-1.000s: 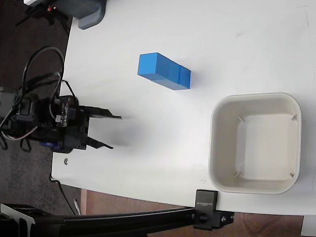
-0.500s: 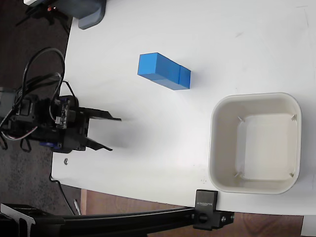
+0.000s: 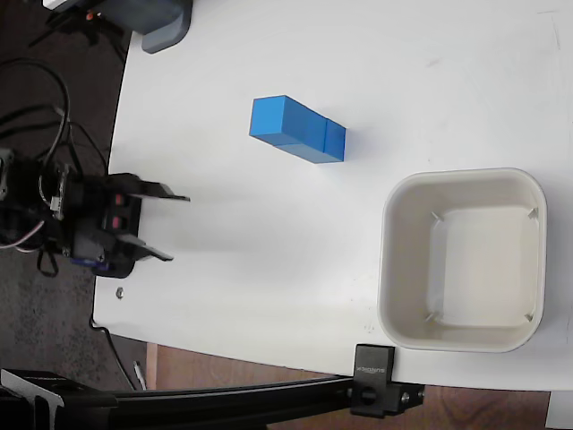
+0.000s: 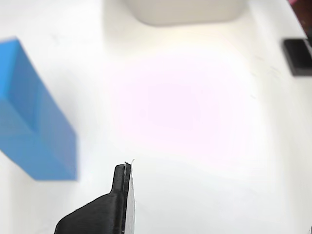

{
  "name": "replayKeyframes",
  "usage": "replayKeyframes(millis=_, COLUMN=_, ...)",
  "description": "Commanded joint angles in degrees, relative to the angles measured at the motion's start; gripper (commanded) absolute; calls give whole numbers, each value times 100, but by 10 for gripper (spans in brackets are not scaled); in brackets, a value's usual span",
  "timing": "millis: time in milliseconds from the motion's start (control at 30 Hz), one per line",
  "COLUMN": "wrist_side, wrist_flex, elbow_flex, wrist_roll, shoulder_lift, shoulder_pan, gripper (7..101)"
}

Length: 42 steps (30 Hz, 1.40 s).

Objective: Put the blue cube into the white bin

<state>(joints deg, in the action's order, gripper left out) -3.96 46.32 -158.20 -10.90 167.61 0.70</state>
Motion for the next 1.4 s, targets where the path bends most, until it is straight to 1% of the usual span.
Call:
replayKeyframes(millis=33, wrist_side=-791, wrist_flex=-220, elbow_flex=1327, wrist_roll=-422, shoulder_lift=-1011, shoulder_pan=782, gripper=1003)
replayKeyframes(millis=100, wrist_side=-1468, wrist_flex=-378, elbow_flex=1767, wrist_roll=-668, shoulder_lift=-1582, shoulder_pan=1362, gripper=1003)
replayKeyframes(millis=133, wrist_side=-1688, wrist_flex=-492, elbow_flex=1934, wrist_roll=-791, shoulder_lift=-1837, shoulder_pan=1591, gripper=1003)
replayKeyframes(millis=167, wrist_side=-1784, wrist_flex=-571, elbow_flex=2092, wrist_roll=-888, shoulder_lift=-2092, shoulder_pan=1714, gripper=1003)
replayKeyframes(millis=267, wrist_side=-1942, wrist_flex=-844, elbow_flex=2470, wrist_roll=-1134, shoulder_lift=-2812, shoulder_pan=2039, gripper=1003)
replayKeyframes(millis=333, wrist_side=-1951, wrist_flex=-1037, elbow_flex=2716, wrist_roll=-1178, shoulder_lift=-3287, shoulder_pan=2188, gripper=1003)
replayKeyframes(millis=500, wrist_side=-1960, wrist_flex=-1512, elbow_flex=3190, wrist_roll=-1028, shoulder_lift=-4289, shoulder_pan=2452, gripper=1003)
replayKeyframes(millis=633, wrist_side=-1942, wrist_flex=-1811, elbow_flex=3155, wrist_roll=-940, shoulder_lift=-4509, shoulder_pan=2531, gripper=1003)
replayKeyframes(millis=700, wrist_side=-1942, wrist_flex=-1863, elbow_flex=3173, wrist_roll=-958, shoulder_lift=-4570, shoulder_pan=2566, gripper=1003)
replayKeyframes(millis=800, wrist_side=-2101, wrist_flex=-1705, elbow_flex=3384, wrist_roll=-976, shoulder_lift=-4825, shoulder_pan=2637, gripper=1003)
replayKeyframes(millis=1000, wrist_side=-2118, wrist_flex=-1556, elbow_flex=3639, wrist_roll=-940, shoulder_lift=-5247, shoulder_pan=2637, gripper=1003)
replayKeyframes(millis=1400, wrist_side=-1872, wrist_flex=-1846, elbow_flex=3190, wrist_roll=-949, shoulder_lift=-5106, shoulder_pan=2470, gripper=1003)
